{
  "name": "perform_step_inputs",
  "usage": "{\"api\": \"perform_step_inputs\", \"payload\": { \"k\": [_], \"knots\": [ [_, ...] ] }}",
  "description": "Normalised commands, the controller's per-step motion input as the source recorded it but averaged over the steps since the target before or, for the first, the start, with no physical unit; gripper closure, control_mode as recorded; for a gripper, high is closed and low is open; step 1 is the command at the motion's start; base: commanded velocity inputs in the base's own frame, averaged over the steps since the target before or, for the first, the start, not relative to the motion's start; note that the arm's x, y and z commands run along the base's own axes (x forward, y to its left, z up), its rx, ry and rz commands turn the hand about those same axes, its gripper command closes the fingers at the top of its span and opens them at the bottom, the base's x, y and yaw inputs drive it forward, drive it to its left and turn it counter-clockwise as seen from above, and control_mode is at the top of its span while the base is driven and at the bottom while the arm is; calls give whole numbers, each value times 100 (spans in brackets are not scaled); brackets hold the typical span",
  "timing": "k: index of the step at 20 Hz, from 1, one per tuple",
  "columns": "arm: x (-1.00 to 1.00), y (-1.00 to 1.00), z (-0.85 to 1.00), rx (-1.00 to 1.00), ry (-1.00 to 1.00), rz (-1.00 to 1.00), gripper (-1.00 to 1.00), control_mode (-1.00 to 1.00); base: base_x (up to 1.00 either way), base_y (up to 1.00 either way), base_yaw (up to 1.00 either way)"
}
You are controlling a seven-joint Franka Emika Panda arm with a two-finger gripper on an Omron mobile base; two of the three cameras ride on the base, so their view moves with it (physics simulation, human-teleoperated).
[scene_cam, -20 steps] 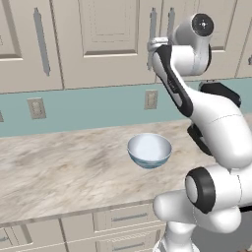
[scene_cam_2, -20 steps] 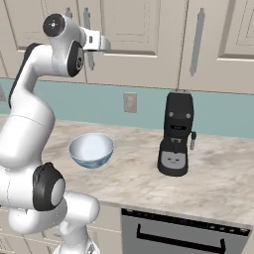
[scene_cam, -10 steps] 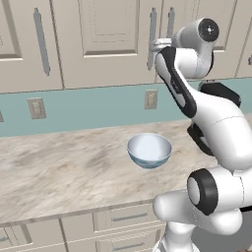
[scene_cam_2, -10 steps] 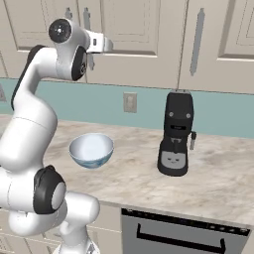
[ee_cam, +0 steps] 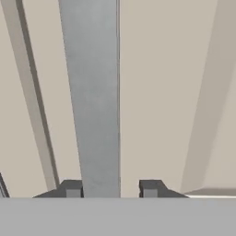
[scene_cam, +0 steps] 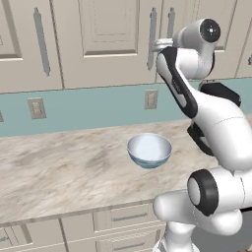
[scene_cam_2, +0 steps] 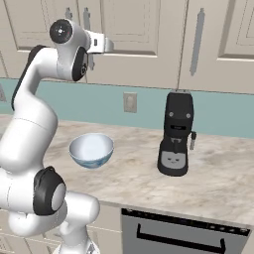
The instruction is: Open the cabinet and setup a tea strainer by placing it in the bowl upright.
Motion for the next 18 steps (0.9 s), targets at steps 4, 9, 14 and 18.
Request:
{"api": "perform_step_inputs", "payload": {
  "k": [4,9,14,18],
  "knots": [
    [-18,-3,0,0,0,0,100,-100,0,0,0],
    [-48,-33,0,0,2,0,100,-100,0,0,0],
    [-76,-44,0,3,8,0,100,-100,0,0,0],
    [-68,-44,0,6,13,0,100,-100,0,0,0]
  ]
}}
